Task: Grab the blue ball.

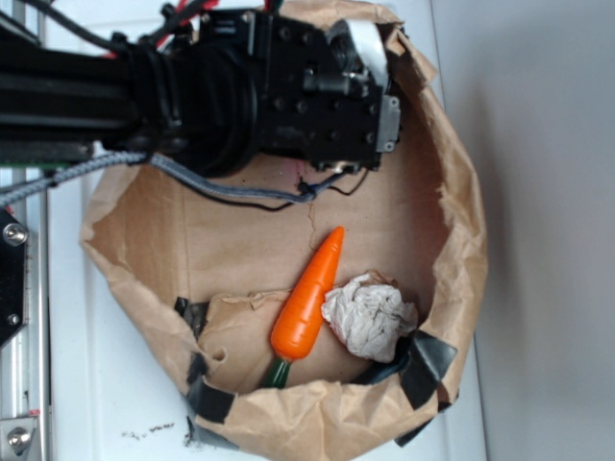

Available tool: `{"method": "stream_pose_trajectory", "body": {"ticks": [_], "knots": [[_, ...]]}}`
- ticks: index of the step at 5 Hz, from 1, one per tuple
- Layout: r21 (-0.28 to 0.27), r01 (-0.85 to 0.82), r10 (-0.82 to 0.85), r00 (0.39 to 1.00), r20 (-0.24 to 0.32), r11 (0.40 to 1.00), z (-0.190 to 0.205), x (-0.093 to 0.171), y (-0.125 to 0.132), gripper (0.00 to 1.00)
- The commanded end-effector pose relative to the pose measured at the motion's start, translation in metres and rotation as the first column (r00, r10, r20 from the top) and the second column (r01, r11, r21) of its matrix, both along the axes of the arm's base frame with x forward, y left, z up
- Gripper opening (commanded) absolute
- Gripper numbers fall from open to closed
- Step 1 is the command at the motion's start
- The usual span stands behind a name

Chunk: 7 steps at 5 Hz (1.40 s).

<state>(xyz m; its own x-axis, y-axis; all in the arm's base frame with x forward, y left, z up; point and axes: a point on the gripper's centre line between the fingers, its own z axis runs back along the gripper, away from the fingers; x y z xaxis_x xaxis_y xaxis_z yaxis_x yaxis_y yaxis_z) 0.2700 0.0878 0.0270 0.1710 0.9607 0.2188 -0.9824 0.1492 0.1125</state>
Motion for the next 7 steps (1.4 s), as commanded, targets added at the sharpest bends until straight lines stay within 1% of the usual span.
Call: {"method": "stream_pose_trajectory", "body": {"ticks": [1,2,3,4,5,6,7], "knots": [[-0.096,0.379,-0.368,0.922,0.121,0.92,0.073,0.012,0.002,0.0],[-0.144,0.555,-0.543,0.832,0.115,0.819,0.092,0.007,-0.005,0.0],[-0.191,0.616,-0.608,0.787,0.106,0.764,0.112,0.003,-0.014,0.0],[-0.195,0.653,-0.643,0.756,0.118,0.732,0.133,-0.005,-0.021,0.0],[-0.202,0.696,-0.685,0.716,0.13,0.689,0.154,-0.018,-0.026,0.0],[-0.2,0.72,-0.699,0.694,0.173,0.665,0.17,-0.028,-0.03,0.0],[-0.118,0.72,-0.687,0.69,0.228,0.684,0.173,-0.036,-0.033,0.0]]}}
